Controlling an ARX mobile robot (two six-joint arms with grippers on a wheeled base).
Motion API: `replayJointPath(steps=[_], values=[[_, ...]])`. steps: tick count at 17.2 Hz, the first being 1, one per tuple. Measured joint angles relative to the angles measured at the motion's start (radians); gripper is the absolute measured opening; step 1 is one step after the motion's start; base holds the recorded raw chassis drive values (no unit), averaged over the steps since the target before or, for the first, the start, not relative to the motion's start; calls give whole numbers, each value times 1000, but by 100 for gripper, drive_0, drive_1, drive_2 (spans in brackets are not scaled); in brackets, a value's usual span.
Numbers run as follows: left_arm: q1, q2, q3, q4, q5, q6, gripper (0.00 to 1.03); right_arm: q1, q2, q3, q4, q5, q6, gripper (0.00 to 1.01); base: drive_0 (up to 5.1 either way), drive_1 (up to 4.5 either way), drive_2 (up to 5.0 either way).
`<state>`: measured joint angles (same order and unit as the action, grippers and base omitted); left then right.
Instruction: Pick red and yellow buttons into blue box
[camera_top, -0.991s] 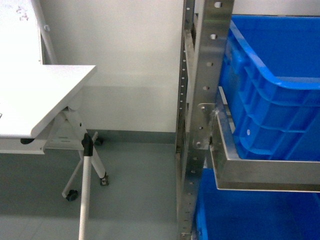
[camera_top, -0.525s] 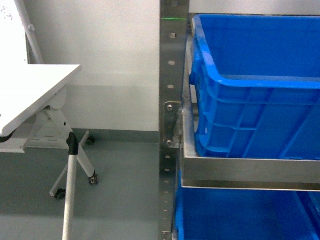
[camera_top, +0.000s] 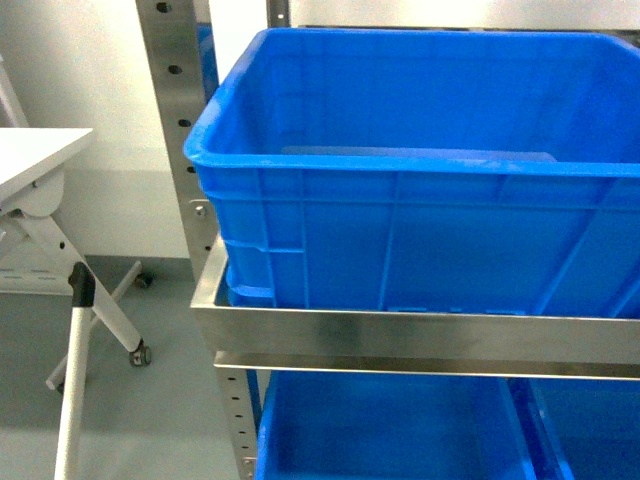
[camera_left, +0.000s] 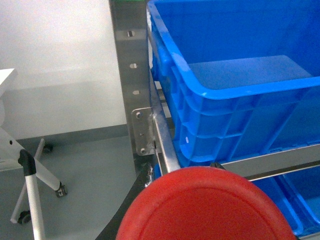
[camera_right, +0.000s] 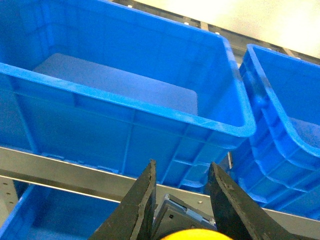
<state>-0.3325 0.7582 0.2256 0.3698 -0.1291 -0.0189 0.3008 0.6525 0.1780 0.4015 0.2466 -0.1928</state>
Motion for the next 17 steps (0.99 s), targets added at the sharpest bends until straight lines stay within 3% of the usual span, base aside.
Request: replayJointPath(steps=[17], values=[[0, 0, 0, 3, -1, 0, 25, 0, 0, 0, 0, 0, 0, 29, 508, -238, -238]])
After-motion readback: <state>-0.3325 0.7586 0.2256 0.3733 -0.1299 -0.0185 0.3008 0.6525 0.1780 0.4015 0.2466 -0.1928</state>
